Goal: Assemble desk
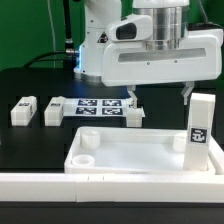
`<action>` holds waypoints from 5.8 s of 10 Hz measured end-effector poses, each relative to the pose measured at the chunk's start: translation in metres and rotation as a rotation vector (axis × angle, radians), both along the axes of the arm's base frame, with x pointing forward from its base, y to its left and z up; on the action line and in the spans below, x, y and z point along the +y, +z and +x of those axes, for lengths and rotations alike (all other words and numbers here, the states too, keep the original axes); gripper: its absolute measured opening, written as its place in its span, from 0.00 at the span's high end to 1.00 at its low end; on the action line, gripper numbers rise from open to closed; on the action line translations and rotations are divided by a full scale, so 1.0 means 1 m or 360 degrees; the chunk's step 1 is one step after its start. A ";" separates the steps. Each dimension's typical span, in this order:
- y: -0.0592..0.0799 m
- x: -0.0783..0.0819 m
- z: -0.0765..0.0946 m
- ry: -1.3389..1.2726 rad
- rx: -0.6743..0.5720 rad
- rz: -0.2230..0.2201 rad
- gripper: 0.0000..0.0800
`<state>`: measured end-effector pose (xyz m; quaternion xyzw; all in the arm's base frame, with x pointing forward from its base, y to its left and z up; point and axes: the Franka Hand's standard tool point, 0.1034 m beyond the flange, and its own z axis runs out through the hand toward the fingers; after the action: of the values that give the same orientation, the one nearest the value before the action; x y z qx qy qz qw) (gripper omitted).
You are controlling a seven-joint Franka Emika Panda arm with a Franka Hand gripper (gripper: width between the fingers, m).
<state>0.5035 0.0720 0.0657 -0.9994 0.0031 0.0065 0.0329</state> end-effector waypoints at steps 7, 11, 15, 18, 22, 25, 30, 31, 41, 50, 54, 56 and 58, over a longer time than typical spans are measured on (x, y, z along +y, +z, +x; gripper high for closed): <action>-0.019 -0.031 -0.052 -0.0111 0.1121 0.0051 0.19; -0.045 -0.037 -0.065 -0.0128 0.1549 0.0094 0.19; -0.043 -0.039 -0.063 -0.0126 0.1512 0.0076 0.19; -0.037 -0.036 -0.057 -0.0056 0.1448 -0.0029 0.19; -0.045 -0.037 -0.062 -0.0071 0.1448 -0.0030 0.19; -0.056 -0.040 -0.072 -0.0091 0.1478 -0.0037 0.19; -0.056 -0.042 -0.072 -0.0095 0.1477 -0.0037 0.64; -0.056 -0.042 -0.072 -0.0096 0.1477 -0.0036 0.64; 0.039 -0.079 -0.018 -0.0070 0.1295 0.0050 0.64; 0.115 -0.110 0.060 0.0033 0.0158 -0.0055 0.63; 0.119 -0.121 0.074 0.0020 -0.0191 -0.0072 0.63; 0.130 -0.129 0.100 -0.0047 -0.0384 -0.0007 0.63; 0.131 -0.140 0.120 -0.0056 -0.0601 -0.0094 0.63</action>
Offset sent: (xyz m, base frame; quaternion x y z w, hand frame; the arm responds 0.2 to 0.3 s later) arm -0.0276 -0.0149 -0.0088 0.0377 -0.3324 0.0746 0.9394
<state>0.6238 -0.0677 0.1970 -0.9832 0.0147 -0.1818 0.0037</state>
